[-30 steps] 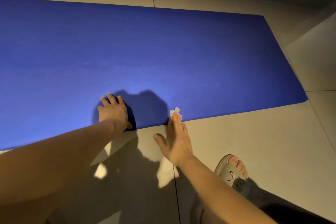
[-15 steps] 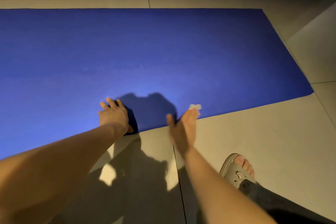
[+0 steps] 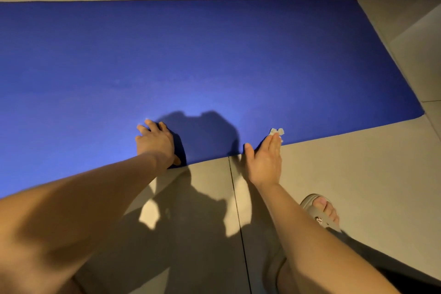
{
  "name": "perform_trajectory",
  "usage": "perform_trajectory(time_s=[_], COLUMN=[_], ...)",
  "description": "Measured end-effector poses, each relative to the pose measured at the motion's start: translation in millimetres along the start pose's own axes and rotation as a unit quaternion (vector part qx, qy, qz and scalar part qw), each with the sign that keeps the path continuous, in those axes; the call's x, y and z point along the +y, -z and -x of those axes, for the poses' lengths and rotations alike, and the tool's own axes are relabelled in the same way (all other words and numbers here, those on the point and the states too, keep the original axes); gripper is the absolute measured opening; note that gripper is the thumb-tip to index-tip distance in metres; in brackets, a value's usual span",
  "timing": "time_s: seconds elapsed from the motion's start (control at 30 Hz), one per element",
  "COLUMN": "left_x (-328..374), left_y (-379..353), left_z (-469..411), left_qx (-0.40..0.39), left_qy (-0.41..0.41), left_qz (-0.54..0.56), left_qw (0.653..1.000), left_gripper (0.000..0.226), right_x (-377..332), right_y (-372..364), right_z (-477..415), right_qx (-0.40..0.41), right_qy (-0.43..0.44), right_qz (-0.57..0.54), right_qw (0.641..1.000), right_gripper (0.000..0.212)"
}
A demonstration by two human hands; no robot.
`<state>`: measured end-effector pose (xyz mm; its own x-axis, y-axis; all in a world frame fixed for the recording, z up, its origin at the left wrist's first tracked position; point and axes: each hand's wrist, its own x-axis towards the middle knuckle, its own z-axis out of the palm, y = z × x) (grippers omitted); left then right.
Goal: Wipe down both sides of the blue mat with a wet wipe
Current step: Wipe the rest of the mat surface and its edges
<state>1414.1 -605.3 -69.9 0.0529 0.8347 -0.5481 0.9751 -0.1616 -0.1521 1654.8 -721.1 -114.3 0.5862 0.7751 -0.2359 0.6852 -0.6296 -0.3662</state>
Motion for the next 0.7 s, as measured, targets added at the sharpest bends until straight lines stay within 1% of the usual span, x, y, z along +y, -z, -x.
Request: perform_trajectory(time_s=[0.07, 0.17, 0.23, 0.27, 0.3, 0.33, 0.37, 0.43, 0.5, 0.6, 0.67, 0.7], left_x=[0.6, 0.6, -0.3, -0.7, -0.7, -0.7, -0.9, -1.1, -2.0, -2.2, -2.1, -2.1], left_y=[0.8, -0.2, -1.0, -0.9, -0.6, -0.4, -0.2, 0.0, -0.3, -1.0, -1.5, -1.5], left_z=[-0.1, -1.5, -1.7, -1.5, -1.5, -1.0, -0.7, 0.1, 0.6, 0.0, -0.9, -1.1], left_qx=[0.001, 0.002, 0.002, 0.002, 0.002, 0.001, 0.001, -0.001, 0.000, 0.002, 0.004, 0.004], left_qy=[0.000, 0.001, 0.000, -0.001, -0.003, -0.005, -0.006, -0.007, -0.007, -0.011, -0.012, -0.012], left_qz=[-0.003, -0.003, -0.003, -0.003, -0.005, -0.007, -0.009, -0.014, -0.021, -0.027, -0.028, -0.028], left_qw=[1.000, 1.000, 1.000, 1.000, 1.000, 1.000, 1.000, 1.000, 1.000, 1.000, 1.000, 1.000], left_gripper=[0.125, 0.126, 0.126, 0.125, 0.125, 0.125, 0.126, 0.126, 0.127, 0.126, 0.125, 0.125], right_x=[-27.7, -58.8, -59.7, -55.1, -44.9, -37.6, -28.5, -11.2, -8.4, -14.6, -29.7, -40.7], right_y=[-13.7, -36.7, -38.0, -35.7, -30.9, -19.7, -10.8, 3.0, 15.1, 12.5, 0.4, -6.8], right_z=[19.9, 58.3, 66.3, 61.3, 50.7, 41.1, 28.8, 0.9, -13.9, -15.9, -5.2, 5.2], right_qx=[-0.002, 0.025, 0.040, 0.039, 0.076, 0.096, 0.097, 0.108, 0.072, 0.059, 0.070, 0.069], right_qy=[-0.015, 0.038, 0.096, 0.112, 0.130, 0.150, 0.154, 0.122, 0.082, 0.020, -0.031, -0.035], right_qz=[-0.055, -0.110, -0.068, -0.094, -0.062, -0.022, 0.023, 0.031, -0.007, -0.060, -0.128, -0.155], right_qw=[0.998, 0.993, 0.992, 0.989, 0.987, 0.984, 0.983, 0.986, 0.994, 0.996, 0.989, 0.985], right_gripper=[0.082, 0.075, 0.065, 0.055, 0.044, 0.036, 0.029, 0.017, 0.011, 0.011, 0.015, 0.017])
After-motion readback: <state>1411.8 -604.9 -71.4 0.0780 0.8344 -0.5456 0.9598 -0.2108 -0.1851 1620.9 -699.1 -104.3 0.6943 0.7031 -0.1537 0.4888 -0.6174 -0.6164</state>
